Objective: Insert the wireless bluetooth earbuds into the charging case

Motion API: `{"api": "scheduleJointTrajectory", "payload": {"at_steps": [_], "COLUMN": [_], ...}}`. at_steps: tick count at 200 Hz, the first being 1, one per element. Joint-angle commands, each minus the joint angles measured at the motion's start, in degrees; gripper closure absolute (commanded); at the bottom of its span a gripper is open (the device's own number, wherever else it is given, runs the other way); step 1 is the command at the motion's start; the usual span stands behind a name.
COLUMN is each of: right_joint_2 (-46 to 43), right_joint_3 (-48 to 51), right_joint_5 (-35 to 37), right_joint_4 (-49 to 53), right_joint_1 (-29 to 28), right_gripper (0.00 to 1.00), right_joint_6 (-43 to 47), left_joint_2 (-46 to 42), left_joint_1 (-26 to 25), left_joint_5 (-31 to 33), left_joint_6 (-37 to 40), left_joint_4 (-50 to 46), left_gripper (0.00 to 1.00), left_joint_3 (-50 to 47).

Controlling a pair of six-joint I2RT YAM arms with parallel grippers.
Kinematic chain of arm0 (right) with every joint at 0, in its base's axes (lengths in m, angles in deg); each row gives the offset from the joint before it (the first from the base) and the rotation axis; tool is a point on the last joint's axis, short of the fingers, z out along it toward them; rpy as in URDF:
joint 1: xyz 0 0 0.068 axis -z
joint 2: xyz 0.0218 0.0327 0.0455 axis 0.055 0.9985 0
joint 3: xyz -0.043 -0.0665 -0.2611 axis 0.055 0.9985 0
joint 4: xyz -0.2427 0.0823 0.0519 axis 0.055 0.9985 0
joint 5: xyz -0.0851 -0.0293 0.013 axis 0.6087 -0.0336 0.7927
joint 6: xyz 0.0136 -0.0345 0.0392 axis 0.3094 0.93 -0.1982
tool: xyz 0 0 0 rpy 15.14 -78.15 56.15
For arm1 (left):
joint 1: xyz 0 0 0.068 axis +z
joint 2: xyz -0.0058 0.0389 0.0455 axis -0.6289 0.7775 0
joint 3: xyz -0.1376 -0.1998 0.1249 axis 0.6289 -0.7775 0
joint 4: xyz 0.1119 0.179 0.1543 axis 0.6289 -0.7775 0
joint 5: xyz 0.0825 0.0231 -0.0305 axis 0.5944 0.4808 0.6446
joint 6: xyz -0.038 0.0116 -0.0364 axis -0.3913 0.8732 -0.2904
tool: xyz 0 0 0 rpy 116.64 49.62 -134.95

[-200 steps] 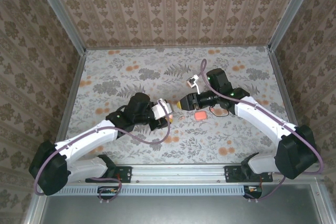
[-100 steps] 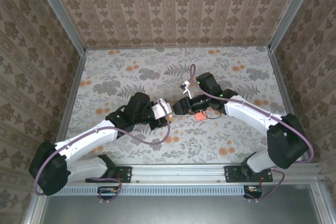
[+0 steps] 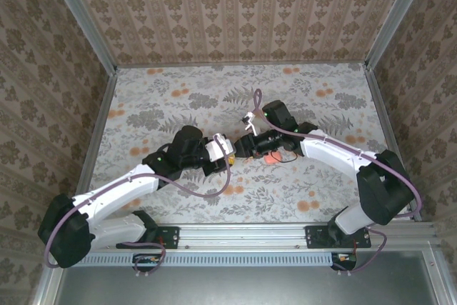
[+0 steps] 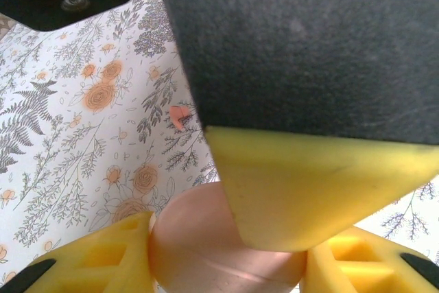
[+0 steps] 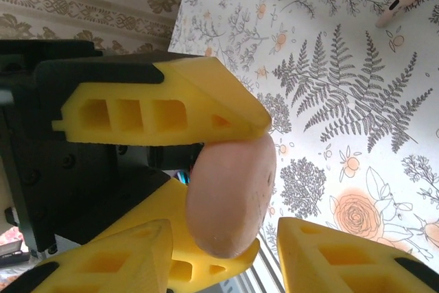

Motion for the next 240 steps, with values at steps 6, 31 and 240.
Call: {"api": "scheduleJointTrajectory", "payload": {"at_steps": [6,31,240], "right_joint_2": [1.20,1.36,-4.70], "right_joint_3": [-0.17,-0.13,1.15], "right_joint_5": [-2.38,-2.43,3.58], "right_joint_4": [-2.44,-3.88,1.93], "right_joint_1": [-0.56,-0.65,0.33], "right_gripper": [0.59,0.60,0.74], "right_joint_6": [-1.66,-2.56,8.40], "left_joint_2": [-1.34,-1.31,-2.33], "left_joint_1": [-0.34,-0.56,1.88], "left_joint_5": [0.15,0.06,-5.77], "left_joint_6": [1.70,2.06,-0.65], "left_joint_4": [1.04,0.78,0.69], "left_gripper": [0.65,0.65,0.17], "left_joint_3": [0.94,1.22,1.34]}}
